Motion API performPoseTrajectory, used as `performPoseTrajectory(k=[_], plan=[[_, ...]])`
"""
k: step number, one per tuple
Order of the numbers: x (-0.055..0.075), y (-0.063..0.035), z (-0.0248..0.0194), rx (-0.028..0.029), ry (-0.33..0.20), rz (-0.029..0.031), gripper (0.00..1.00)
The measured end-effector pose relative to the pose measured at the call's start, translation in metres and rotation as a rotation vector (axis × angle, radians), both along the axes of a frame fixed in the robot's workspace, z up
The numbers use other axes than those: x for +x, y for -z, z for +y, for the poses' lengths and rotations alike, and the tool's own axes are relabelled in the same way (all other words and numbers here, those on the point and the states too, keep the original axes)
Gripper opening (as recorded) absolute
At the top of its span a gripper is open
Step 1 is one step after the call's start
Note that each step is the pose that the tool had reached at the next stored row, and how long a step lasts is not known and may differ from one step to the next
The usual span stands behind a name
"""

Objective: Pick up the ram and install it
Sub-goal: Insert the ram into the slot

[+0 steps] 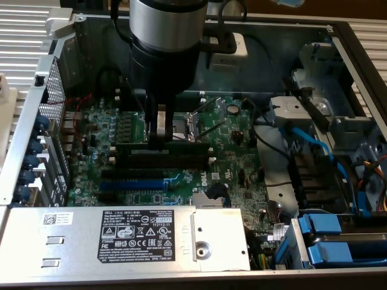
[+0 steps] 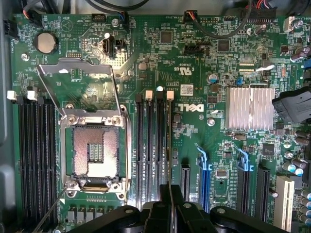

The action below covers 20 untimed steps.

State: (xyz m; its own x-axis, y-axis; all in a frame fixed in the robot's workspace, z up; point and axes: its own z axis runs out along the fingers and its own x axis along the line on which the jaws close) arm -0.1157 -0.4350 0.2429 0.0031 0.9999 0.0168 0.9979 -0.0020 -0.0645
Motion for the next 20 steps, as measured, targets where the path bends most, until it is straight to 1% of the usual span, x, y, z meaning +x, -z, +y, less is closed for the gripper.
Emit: performPoseTrajectory(k=[2, 4, 5, 8, 9, 13, 14, 20], plan=[[0.0, 0.0, -0.0011, 0.0031, 0.0, 0.0, 0.12], [-0.0002, 0.0, -0.0034, 0.009, 0.0, 0.0, 0.12], [-0.0002, -0.0001, -0.0034, 0.011, 0.0, 0.0, 0.12], [-0.0001, -0.0001, -0.0034, 0.0138, 0.0, -0.0001, 0.12], [-0.0001, -0.0003, -0.0037, 0.0156, 0.0, 0.0001, 0.12], [-0.0001, -0.0006, -0.0054, 0.0301, 0.0, -0.0002, 0.12], [-0.0001, -0.0006, -0.0059, 0.032, 0.0, -0.0002, 0.12], [-0.0002, -0.0006, -0.0072, 0.0322, 0.001, -0.0002, 0.12]])
